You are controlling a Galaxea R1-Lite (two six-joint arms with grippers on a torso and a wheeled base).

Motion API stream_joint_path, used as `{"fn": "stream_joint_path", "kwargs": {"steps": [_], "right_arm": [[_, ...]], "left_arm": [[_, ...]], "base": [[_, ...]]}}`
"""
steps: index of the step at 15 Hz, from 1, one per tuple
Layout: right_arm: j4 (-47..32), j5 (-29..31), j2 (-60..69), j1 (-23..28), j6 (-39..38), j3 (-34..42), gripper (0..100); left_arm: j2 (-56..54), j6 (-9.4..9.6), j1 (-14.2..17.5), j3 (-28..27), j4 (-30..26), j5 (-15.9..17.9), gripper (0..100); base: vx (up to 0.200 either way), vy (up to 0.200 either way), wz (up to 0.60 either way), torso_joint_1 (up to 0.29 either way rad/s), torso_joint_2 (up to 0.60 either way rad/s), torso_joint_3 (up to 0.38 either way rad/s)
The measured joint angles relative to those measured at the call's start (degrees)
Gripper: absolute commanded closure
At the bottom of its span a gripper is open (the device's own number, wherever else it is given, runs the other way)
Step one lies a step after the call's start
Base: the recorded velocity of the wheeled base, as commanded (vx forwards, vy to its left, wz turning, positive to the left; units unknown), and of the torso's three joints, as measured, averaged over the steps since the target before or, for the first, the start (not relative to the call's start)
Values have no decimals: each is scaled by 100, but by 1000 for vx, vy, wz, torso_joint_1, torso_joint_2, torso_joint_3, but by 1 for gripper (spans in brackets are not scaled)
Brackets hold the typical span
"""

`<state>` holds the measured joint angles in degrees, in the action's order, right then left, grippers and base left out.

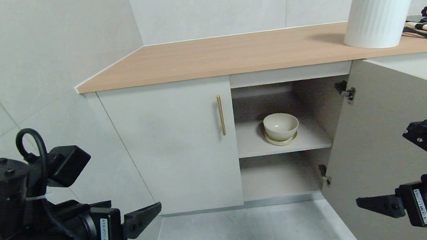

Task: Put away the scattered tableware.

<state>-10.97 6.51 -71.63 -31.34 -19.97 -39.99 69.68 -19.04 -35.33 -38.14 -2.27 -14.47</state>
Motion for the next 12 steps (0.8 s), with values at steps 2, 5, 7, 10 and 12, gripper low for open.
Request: {"fn": "stream_joint_path", "kwargs": {"steps": [2,5,7,10,12], "right_arm": [[-2,0,11,0,12,29,0],[-5,5,13,0,12,40,0],[-9,6,27,0,18,44,0],[-44,71,44,4,21,46,0],[-79,77,55,4,21,40,0]], "left_arm": [[9,0,-2,-2,-2,0,0],[16,-2,0,-2,-2,0,0],[20,0,0,-2,-2,-2,0],[22,0,0,-2,-2,0,0],[24,-2,0,-2,-2,-2,0]], "base": [[-200,0,0,7,0,7],[-200,0,0,5,2,5],[0,0,0,0,0,0],[0,0,0,0,0,0],[0,0,0,0,0,0]]}}
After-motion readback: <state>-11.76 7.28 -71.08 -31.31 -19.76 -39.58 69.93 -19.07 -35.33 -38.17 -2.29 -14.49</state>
